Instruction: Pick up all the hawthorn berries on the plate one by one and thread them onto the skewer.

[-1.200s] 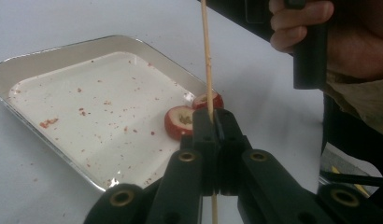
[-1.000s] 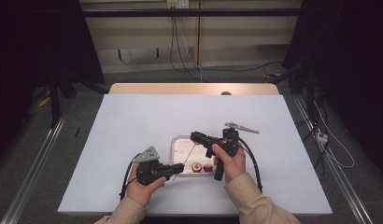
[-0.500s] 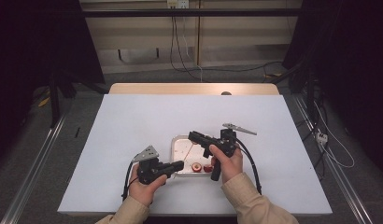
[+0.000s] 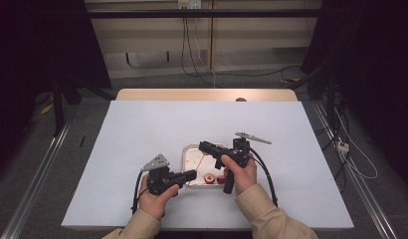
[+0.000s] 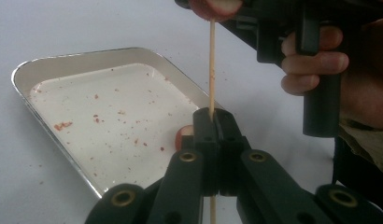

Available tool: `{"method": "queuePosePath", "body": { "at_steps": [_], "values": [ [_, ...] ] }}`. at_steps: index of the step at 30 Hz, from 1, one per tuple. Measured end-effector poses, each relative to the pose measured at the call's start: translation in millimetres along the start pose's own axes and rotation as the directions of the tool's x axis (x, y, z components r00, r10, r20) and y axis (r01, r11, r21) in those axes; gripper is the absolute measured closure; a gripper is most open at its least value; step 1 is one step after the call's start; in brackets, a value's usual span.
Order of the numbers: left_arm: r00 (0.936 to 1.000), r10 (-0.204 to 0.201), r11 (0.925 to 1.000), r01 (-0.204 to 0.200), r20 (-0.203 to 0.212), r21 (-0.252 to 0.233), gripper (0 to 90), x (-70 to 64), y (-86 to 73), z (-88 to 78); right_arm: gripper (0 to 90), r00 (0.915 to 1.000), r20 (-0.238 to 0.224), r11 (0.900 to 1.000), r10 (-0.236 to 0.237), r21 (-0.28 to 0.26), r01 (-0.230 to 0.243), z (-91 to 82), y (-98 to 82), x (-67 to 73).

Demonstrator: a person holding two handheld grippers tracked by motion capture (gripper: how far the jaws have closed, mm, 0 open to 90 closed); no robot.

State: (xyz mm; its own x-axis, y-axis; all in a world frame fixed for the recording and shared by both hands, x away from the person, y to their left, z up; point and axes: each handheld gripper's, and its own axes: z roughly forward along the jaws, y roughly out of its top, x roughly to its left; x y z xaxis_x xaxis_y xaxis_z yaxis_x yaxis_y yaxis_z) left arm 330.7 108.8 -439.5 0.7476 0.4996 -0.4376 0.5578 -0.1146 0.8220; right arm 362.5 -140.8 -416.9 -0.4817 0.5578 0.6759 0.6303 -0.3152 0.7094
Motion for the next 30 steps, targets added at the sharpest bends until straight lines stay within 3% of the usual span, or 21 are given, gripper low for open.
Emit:
{"method": "queuePosePath", "body": {
  "at_steps": [21,22,23,24,25,26,27,28,29,30],
  "values": [
    [0.9995,-0.03,0.9994,0.03,-0.009,-0.018,89.5,2.5,0.5,5.6,74.5,0.9982,-0.005,0.998,-0.059,0.022,0.059,5.6,-4.9,7.2],
    [0.9986,-0.049,0.9971,0.05,0.017,-0.058,89.5,2.9,1.5,5.2,74.6,0.9984,-0.005,0.998,-0.057,0.022,0.057,5.5,-4.9,7.3],
    [0.9975,-0.069,0.994,0.07,0.012,-0.084,89.6,2.3,6.7,3.4,74.6,0.999,-0.027,0.996,-0.036,0.075,0.037,7.7,-6.6,7.4],
    [0.9992,-0.025,0.9983,0.023,-0.033,-0.053,89.6,1.0,9.9,3.2,74.4,0.9985,-0.054,0.992,-0.013,0.126,0.02,14.4,-17.0,9.6],
    [0.9988,-0.034,0.9978,0.031,-0.037,-0.059,89.6,0.2,9.6,4.0,74.4,0.9978,-0.011,0.994,-0.065,0.091,0.065,15.4,-21.1,13.8],
    [0.9986,-0.026,0.9993,0.025,-0.047,-0.028,89.6,-0.7,10.2,5.3,74.3,0.9978,-0.007,0.993,-0.065,0.095,0.066,15.6,-19.2,14.5],
    [0.9983,-0.007,0.9997,0.005,-0.057,-0.024,89.6,-1.8,10.3,4.7,74.2,0.9982,0.003,0.994,-0.059,0.096,0.059,15.9,-17.5,14.6],
    [0.9987,-0.012,0.9993,0.01,-0.049,-0.035,89.6,-1.6,10.5,2.9,74.1,0.9981,-0.005,0.993,-0.061,0.098,0.061,16.1,-15.8,13.8],
    [0.9989,-0.016,0.9994,0.015,-0.044,-0.03,89.5,-0.9,10.9,1.8,73.7,0.9991,-0.035,0.994,-0.025,0.103,0.029,16.2,-13.8,10.6],
    [0.9991,-0.011,0.9997,0.01,-0.042,-0.022,89.5,0.1,10.9,1.3,70.8,0.9993,-0.033,0.996,-0.016,0.089,0.019,15.6,-12.7,9.4]
  ]
}}
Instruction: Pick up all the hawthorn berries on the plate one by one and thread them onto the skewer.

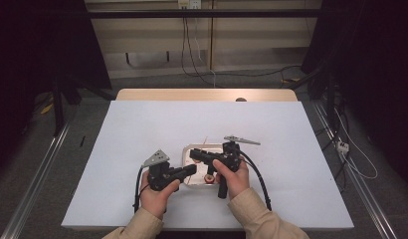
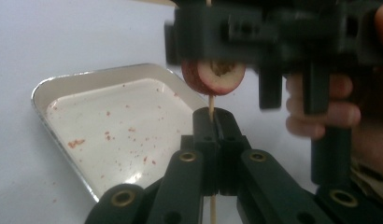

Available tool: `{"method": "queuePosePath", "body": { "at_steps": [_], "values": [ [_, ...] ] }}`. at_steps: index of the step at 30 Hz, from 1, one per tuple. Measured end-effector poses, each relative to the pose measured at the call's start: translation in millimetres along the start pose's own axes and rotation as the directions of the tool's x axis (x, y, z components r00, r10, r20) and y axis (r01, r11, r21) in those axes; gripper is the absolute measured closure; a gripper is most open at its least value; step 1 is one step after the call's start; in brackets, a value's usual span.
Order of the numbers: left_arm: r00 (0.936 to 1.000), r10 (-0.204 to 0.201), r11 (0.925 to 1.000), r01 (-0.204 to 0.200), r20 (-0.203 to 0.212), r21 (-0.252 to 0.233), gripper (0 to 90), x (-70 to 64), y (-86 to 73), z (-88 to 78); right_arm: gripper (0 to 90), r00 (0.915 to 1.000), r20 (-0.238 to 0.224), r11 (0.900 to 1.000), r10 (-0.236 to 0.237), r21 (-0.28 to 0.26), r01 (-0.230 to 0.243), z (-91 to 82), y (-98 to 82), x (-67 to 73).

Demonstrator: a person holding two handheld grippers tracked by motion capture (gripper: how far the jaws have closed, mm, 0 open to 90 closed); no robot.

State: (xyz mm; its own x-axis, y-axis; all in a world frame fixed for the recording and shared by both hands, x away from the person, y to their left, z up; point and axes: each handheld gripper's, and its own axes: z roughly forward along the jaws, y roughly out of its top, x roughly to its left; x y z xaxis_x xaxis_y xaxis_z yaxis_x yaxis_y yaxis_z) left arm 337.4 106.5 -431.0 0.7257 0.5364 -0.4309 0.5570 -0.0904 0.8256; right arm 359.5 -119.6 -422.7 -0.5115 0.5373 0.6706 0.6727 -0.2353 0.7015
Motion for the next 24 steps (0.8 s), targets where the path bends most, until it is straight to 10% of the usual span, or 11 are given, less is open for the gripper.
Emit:
{"method": "queuePosePath", "body": {
  "at_steps": [4,6,10,15,24],
  "values": [
    [0.9997,-0.006,0.9999,0.006,0.022,0.008,89.3,1.0,-1.9,1.0,47.5,0.9999,-0.003,0.998,0.013,-0.058,-0.013,-2.5,7.2,2.0],
    [0.9999,-0.013,0.9999,0.013,0.003,0.006,89.3,3.1,-2.1,-1.3,56.4,0.9996,0.011,0.998,-0.026,-0.062,0.027,-2.5,8.8,2.4],
    [0.9993,-0.022,0.9997,0.023,-0.029,0.006,89.3,11.0,-4.6,-9.2,46.3,0.9983,0.039,0.997,-0.043,-0.055,0.045,-6.6,10.8,-1.5],
    [0.9982,-0.015,0.9999,0.015,-0.058,0.003,89.2,16.8,-5.1,-21.2,35.8,0.9797,0.111,0.986,-0.167,0.034,0.164,-23.3,11.7,-12.4],
    [0.9982,-0.002,1.0,0.002,-0.06,0.003,89.2,17.1,-6.9,-28.2,32.8,0.9532,0.2,0.969,-0.227,0.14,0.201,-40.5,-1.1,-30.4]
  ]
}}
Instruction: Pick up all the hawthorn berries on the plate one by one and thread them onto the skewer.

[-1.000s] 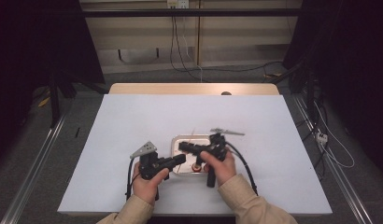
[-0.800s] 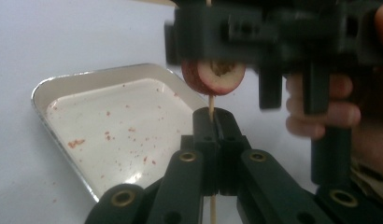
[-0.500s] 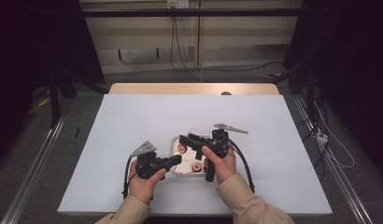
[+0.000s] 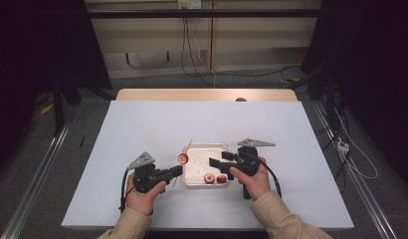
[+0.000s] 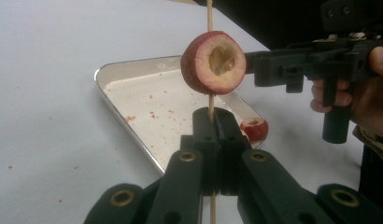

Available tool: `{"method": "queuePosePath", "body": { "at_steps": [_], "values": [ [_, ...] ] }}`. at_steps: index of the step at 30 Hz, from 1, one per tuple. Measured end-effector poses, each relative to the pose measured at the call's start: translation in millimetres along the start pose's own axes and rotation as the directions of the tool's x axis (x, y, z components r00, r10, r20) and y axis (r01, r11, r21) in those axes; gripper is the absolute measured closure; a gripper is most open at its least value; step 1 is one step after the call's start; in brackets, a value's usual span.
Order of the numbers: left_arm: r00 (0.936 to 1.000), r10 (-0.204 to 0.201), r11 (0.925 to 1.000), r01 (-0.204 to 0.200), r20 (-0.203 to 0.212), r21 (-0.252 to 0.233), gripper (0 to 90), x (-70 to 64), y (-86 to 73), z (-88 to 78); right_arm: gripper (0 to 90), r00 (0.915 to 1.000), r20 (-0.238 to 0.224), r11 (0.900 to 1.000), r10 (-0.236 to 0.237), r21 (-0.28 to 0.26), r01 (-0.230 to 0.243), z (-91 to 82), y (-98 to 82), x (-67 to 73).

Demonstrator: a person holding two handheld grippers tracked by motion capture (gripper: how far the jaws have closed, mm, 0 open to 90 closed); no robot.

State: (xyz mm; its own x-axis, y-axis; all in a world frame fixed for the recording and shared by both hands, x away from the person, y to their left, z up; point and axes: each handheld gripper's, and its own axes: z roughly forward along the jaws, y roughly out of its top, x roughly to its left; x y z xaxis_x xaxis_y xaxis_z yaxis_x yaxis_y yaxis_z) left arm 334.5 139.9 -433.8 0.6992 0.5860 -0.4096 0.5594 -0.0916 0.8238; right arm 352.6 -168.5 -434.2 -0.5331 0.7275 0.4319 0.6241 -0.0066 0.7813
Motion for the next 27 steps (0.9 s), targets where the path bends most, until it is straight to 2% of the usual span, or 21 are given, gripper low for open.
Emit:
{"method": "queuePosePath", "body": {
  "at_steps": [3,6,10,16,22,25,27],
  "values": [
    [0.9999,0.01,0.9999,-0.01,0.005,0.005,89.1,-2.1,-1.1,0.8,32.5,1.0,0.007,1.0,-0.001,0.02,0.001,-0.3,-7.6,-2.5],
    [0.9999,0.015,0.9999,-0.015,0.004,0.003,89.1,-1.7,-1.0,-1.5,27.8,0.9999,0.011,0.999,-0.005,0.032,0.005,-0.1,-12.3,-1.6],
    [0.9999,0.016,0.9999,-0.016,0.001,-0.002,89.1,-0.7,-1.6,-5.4,24.4,0.9989,0.015,0.998,-0.045,0.04,0.044,-0.9,-13.1,0.5],
    [0.9999,0.015,0.9999,-0.015,0.0,-0.006,89.2,0.0,-2.1,-8.4,18.9,0.9954,0.052,0.995,-0.081,0.062,0.078,-1.2,-14.7,-0.1],
    [0.9999,0.013,0.9999,-0.013,0.0,-0.008,89.1,-0.3,-2.3,-8.7,21.0,0.9907,0.078,0.992,-0.112,0.075,0.106,-4.3,-17.0,-0.3],
    [0.9999,0.014,0.9999,-0.014,-0.002,-0.008,89.1,0.4,-2.1,-9.4,29.5,0.9883,0.076,0.988,-0.132,0.089,0.125,-5.0,-18.4,0.1],
    [0.9999,0.015,0.9999,-0.015,-0.002,-0.005,89.1,0.7,-2.2,-9.3,30.8,0.9868,0.072,0.986,-0.145,0.089,0.138,-5.1,-19.8,0.0]
  ]
}}
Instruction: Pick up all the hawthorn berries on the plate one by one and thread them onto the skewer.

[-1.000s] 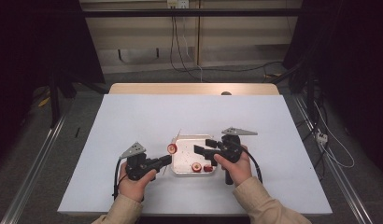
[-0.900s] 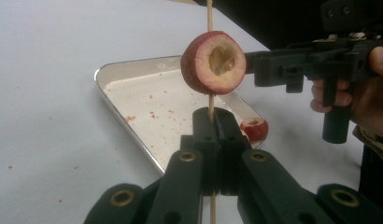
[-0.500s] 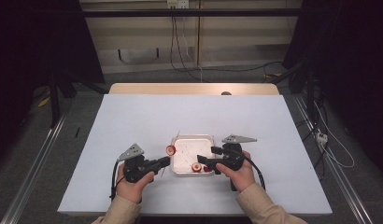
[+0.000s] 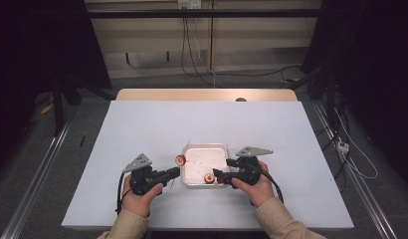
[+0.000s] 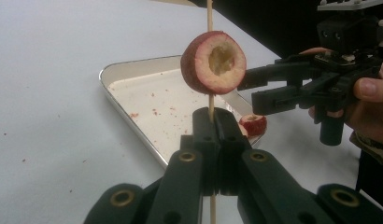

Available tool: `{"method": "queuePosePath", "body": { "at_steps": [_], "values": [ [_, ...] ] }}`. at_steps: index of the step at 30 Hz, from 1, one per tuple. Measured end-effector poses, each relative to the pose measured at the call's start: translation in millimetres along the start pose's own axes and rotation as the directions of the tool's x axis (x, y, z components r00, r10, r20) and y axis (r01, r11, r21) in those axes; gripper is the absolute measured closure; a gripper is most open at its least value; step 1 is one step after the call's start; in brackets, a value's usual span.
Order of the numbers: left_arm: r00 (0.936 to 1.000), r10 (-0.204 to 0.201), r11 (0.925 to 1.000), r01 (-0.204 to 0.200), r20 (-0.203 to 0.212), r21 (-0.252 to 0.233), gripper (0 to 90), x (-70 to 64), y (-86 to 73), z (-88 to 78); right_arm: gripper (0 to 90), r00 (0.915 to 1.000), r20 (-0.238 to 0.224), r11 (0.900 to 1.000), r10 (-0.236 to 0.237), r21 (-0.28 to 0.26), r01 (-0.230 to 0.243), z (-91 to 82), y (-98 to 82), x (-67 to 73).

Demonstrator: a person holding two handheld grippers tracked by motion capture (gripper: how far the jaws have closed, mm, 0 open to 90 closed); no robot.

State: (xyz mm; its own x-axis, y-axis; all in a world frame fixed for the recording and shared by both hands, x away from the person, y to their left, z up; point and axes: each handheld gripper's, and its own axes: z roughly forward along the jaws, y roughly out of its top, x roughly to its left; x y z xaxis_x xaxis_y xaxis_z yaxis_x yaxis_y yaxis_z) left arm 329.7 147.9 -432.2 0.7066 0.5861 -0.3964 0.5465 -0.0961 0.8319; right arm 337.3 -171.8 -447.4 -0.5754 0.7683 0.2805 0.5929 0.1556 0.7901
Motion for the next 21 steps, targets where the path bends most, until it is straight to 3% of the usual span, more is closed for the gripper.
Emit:
{"method": "queuePosePath", "body": {
  "at_steps": [4,21],
  "values": [
    [1.0,0.003,1.0,-0.003,0.0,-0.001,89.1,0.2,0.4,0.6,36.8,0.9999,0.003,1.0,-0.014,0.015,0.014,0.1,-2.4,0.2],
    [0.9999,0.006,1.0,-0.006,0.012,0.001,89.1,-0.4,1.7,2.4,51.8,0.9964,-0.065,0.997,-0.053,0.058,0.057,18.9,-6.9,15.8]
  ]
}}
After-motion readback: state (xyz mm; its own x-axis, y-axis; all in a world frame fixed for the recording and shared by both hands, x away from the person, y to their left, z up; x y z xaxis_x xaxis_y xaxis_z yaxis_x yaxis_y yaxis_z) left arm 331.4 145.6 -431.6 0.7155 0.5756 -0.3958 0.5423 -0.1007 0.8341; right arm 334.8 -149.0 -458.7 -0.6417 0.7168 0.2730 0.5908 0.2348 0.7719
